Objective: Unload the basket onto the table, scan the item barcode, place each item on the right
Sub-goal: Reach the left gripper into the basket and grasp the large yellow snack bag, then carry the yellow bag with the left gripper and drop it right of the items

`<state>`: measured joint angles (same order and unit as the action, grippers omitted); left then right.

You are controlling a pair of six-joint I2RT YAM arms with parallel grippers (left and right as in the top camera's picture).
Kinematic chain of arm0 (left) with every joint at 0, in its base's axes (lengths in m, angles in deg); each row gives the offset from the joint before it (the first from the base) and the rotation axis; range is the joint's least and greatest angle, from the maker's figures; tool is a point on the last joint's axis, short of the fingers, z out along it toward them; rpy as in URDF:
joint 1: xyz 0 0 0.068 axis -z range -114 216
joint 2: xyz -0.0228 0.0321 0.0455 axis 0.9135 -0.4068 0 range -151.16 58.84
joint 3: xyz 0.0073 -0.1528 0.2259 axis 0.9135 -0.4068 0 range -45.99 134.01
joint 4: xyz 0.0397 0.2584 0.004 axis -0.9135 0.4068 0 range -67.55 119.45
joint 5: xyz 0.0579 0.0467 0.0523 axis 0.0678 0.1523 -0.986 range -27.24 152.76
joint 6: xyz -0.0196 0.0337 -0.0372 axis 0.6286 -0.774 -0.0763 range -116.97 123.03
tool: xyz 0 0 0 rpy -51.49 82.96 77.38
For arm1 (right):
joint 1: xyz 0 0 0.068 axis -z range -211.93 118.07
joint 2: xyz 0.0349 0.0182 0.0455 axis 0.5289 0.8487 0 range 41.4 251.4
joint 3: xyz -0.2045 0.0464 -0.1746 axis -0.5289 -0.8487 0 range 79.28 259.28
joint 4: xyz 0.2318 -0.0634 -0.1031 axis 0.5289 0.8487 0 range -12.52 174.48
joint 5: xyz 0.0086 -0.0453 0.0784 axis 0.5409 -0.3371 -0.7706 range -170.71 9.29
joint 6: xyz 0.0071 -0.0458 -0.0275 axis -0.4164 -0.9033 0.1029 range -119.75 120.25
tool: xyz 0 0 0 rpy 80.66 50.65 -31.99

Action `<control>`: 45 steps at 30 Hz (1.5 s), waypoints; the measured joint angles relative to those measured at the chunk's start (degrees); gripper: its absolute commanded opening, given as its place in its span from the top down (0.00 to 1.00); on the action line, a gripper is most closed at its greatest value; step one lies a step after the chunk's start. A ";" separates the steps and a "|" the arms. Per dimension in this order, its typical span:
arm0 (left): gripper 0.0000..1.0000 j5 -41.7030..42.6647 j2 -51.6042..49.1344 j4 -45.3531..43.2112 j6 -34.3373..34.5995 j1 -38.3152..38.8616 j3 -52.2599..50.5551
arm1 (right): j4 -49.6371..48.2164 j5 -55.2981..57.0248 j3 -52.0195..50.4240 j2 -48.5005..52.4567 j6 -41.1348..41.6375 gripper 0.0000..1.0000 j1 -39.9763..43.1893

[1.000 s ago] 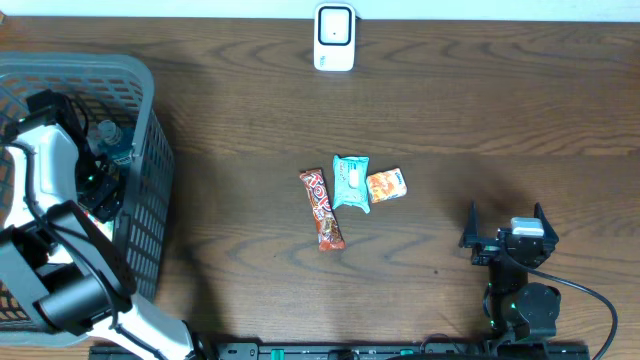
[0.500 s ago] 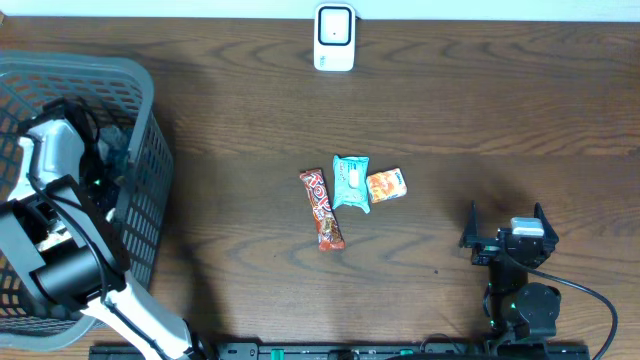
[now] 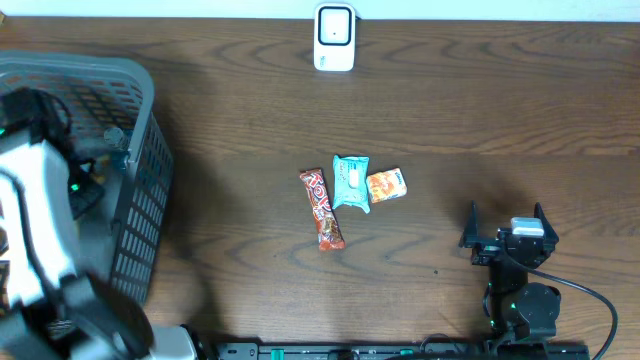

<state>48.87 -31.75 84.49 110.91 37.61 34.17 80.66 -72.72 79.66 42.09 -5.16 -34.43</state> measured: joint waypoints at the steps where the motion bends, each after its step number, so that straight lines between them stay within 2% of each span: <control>1: 0.93 -0.02 3.74 -0.02 -0.11 -0.24 0.04 | 0.00 0.02 0.00 0.00 0.02 0.01 0.00; 6: 0.92 0.00 19.34 -2.95 -2.34 -1.09 0.07 | -0.02 0.02 0.00 0.00 0.00 0.01 0.00; 9: 0.93 3.63 29.99 -10.64 -8.00 -0.52 0.02 | 0.02 0.02 0.00 0.00 0.00 0.01 0.00; 13: 0.92 11.23 36.09 -19.65 -15.04 2.97 0.09 | 0.00 0.02 0.00 0.00 0.00 0.01 0.00; 17: 0.93 21.22 36.98 -25.49 -21.81 12.50 0.17 | 0.02 0.02 0.00 0.00 0.00 0.01 0.00; 22: 0.93 24.41 29.90 -28.92 -33.14 29.18 0.15 | 0.00 0.02 0.00 0.00 0.02 0.01 0.00; 28: 0.93 24.52 15.61 -30.53 -41.81 45.40 0.15 | 0.00 0.02 0.00 0.00 0.00 0.01 0.00; 32: 0.93 24.57 4.46 -37.77 -45.40 53.94 0.09 | 0.02 0.00 0.00 0.00 0.00 0.01 0.00; 39: 0.93 24.72 -9.62 -50.03 -47.63 65.72 0.00 | 0.02 0.00 0.00 -0.02 0.00 0.01 0.00; 45: 0.93 23.85 -19.80 -62.05 -49.27 72.89 0.00 | 0.00 0.02 0.00 0.00 0.02 0.01 0.00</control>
<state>72.71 -51.55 22.44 61.64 110.51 34.17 80.66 -72.70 79.66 42.09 -5.14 -34.43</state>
